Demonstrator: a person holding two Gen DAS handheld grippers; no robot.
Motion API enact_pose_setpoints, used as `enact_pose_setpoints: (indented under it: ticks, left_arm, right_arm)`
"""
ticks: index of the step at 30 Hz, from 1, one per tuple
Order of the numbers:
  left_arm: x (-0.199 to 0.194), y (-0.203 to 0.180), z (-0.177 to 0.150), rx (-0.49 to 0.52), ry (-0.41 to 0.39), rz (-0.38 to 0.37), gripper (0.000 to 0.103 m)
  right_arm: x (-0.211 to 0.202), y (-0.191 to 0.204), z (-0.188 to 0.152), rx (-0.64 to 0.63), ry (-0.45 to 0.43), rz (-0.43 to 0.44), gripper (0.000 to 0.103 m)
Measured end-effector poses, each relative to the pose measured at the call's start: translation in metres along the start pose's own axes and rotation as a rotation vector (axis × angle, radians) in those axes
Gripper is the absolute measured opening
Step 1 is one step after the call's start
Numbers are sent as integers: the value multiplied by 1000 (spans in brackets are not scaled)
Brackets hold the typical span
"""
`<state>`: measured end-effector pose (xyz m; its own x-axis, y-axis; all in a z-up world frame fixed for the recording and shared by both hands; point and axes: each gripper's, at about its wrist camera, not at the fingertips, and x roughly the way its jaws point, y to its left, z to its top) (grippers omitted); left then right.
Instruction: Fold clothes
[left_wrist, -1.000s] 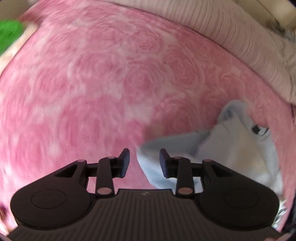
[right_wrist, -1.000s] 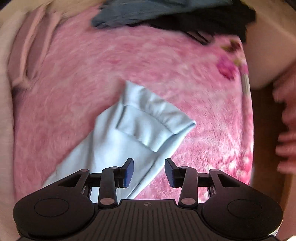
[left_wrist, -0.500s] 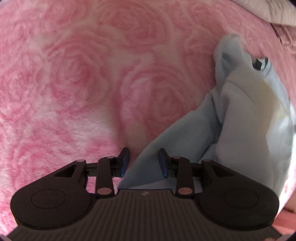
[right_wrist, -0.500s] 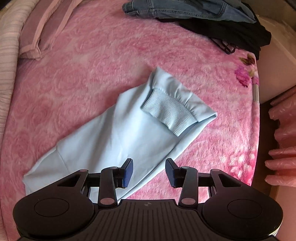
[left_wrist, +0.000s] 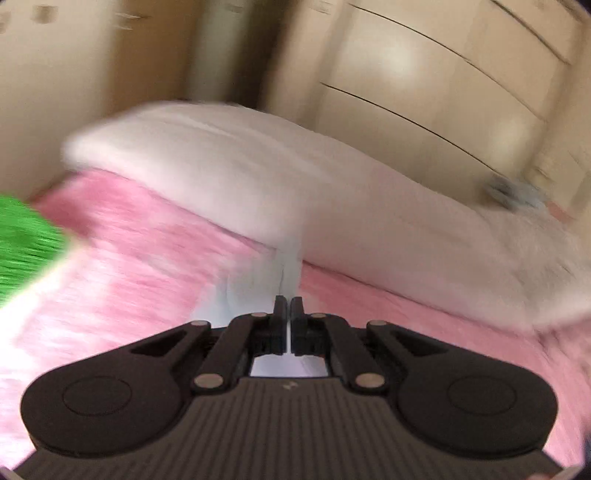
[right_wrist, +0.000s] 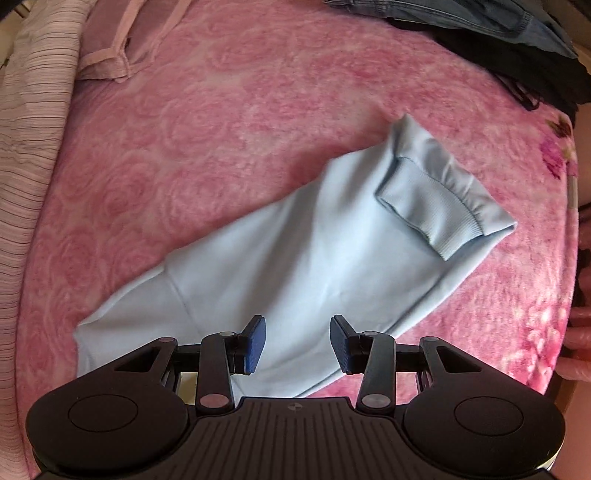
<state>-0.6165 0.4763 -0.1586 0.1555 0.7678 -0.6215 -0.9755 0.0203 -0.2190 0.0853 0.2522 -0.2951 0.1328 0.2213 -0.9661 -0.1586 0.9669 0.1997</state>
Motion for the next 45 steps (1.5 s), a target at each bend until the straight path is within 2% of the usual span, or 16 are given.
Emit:
enact_pose_setpoints:
  ticks: [2,3,5,7,11,16,18,22,24,28,32,34,35,38,40,45]
  left_arm:
    - [2,24,2,-9,8,139,0]
    - [9,38,-5,-39,65,188,7]
    - [22,65,-19,-108,176,275,8]
    - [24,76,-45,-190,261,261,8]
    - [23,56,-98,-205,402,188,11]
    - [26,3,-156,-59,620,-43,16]
    - [20,-13,-182,-27,700,-110,21]
    - [9,-46,-232,37,855,-242,23]
    - [-2,-53,-256,50,901,-274,23]
    - [-17,-56,-290,41,891,-240,24]
    - [-17,-48,-310,-131,871,-197,23]
    - [-20,-46,-316,-223,854,-219,14]
    - [-21,-47,-315,-235,842,-219,1]
    - [-28,-50,-301,-199,770,-210,1]
    - [-32,-45,-274,-206,694,-226,1]
    - [-24,-37,-178,-168,456,-246,1]
  right_arm:
    - [2,3,-3,-4,14,18,43]
    - [3,5,-4,-6,21,27,43]
    - [3,7,-10,-15,42,47,43]
    - [0,2,-16,-21,49,57,43]
    - [-8,-14,-30,-25,50,59,43]
    - [-23,-50,-59,12,53,77,43]
    - [-30,-63,-74,7,53,91,43]
    - [-44,-94,-104,0,60,70,43]
    - [-46,-112,-116,10,77,49,43]
    - [-38,-141,-129,12,136,20,43]
    - [-26,-147,-132,-43,177,29,43]
    - [-20,-143,-133,-86,186,62,43]
    - [-17,-139,-134,-112,188,85,43]
    - [-9,-126,-137,-171,201,159,43]
    - [-5,-117,-142,-200,211,198,43]
    - [1,-102,-156,-262,236,249,43]
